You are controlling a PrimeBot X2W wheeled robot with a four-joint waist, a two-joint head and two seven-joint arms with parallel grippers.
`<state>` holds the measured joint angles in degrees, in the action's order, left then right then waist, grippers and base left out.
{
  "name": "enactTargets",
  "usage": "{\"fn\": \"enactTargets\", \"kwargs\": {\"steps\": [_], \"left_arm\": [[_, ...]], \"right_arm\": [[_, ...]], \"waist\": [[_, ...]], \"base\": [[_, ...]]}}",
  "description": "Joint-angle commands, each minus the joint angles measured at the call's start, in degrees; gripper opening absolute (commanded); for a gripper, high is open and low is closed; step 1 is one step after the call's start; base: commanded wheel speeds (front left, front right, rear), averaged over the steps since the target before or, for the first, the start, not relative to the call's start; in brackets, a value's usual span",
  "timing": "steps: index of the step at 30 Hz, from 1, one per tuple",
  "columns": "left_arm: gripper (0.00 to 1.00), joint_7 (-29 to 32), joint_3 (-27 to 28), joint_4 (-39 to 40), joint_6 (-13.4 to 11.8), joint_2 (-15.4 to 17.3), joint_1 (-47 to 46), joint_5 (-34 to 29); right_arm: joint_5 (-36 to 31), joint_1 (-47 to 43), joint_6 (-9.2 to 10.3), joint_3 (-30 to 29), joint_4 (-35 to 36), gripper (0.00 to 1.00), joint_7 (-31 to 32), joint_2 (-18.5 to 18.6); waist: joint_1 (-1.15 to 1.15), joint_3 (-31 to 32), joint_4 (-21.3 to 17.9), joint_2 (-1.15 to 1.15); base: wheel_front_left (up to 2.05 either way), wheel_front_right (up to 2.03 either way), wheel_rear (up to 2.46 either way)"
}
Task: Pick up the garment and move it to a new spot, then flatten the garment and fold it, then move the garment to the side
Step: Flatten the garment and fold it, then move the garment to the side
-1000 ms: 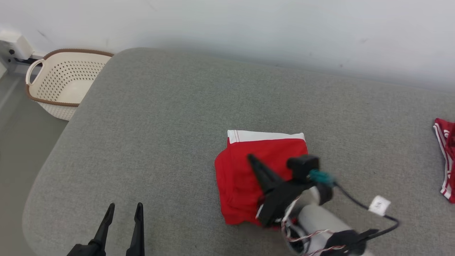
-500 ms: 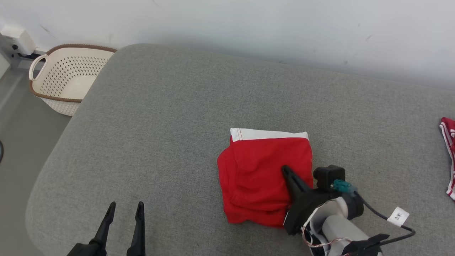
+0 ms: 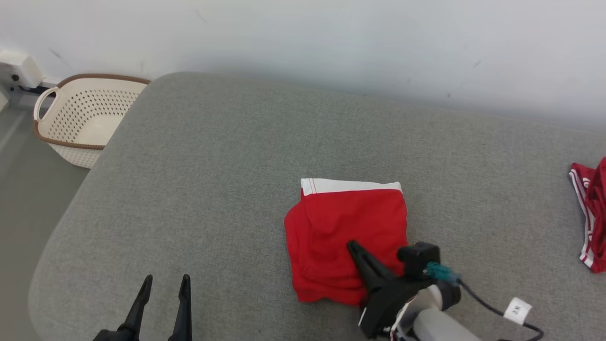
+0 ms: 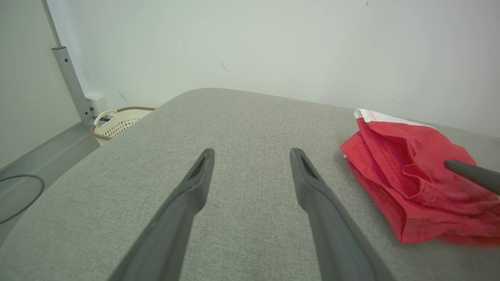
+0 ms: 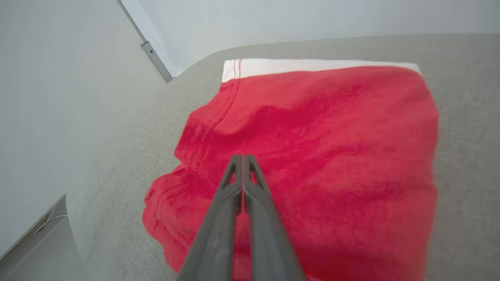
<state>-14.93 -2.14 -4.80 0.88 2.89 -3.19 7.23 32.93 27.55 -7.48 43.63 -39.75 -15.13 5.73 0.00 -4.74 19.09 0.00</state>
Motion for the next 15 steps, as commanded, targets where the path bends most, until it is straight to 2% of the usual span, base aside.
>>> {"fn": "enactTargets", "kwargs": {"steps": [1, 2, 3, 9, 15], "left_arm": [[1.00, -0.2, 0.3, 0.1, -0.1, 0.0, 1.0, -0.4], [1.00, -0.2, 0.4, 0.2, -0.1, 0.0, 1.1, -0.5], [1.00, -0.2, 0.4, 0.2, -0.1, 0.0, 1.1, -0.5], [1.00, -0.2, 0.6, 0.4, 0.0, 0.0, 1.5, -0.6], [1.00, -0.2, 0.2, 0.8, -0.1, 0.0, 1.3, -0.3]], "right_arm": [[0.3, -0.2, -0.02, -1.0, 1.0, 0.43, -0.1, 0.8], [0.0, -0.2, -0.02, -1.8, 1.6, 0.65, -0.1, 1.3], [-0.2, -0.3, -0.02, -2.9, 2.0, 1.00, -0.1, 1.7], [-1.3, 0.8, -0.02, -7.9, 1.4, 1.00, -0.1, 4.2], [1.8, 5.0, -0.02, -6.9, -5.4, 1.00, 1.0, 5.7]], "waist": [[0.00, 0.5, -0.5, 0.00], [0.00, 0.6, -0.7, 0.00], [0.00, 0.7, -0.9, 0.00], [0.00, 1.0, -1.6, 0.00], [0.00, 0.3, -1.4, 0.00]], "base": [[0.00, 0.00, 0.00], [0.00, 0.00, 0.00], [0.00, 0.00, 0.00], [0.00, 0.00, 0.00], [0.00, 0.00, 0.00]]}}
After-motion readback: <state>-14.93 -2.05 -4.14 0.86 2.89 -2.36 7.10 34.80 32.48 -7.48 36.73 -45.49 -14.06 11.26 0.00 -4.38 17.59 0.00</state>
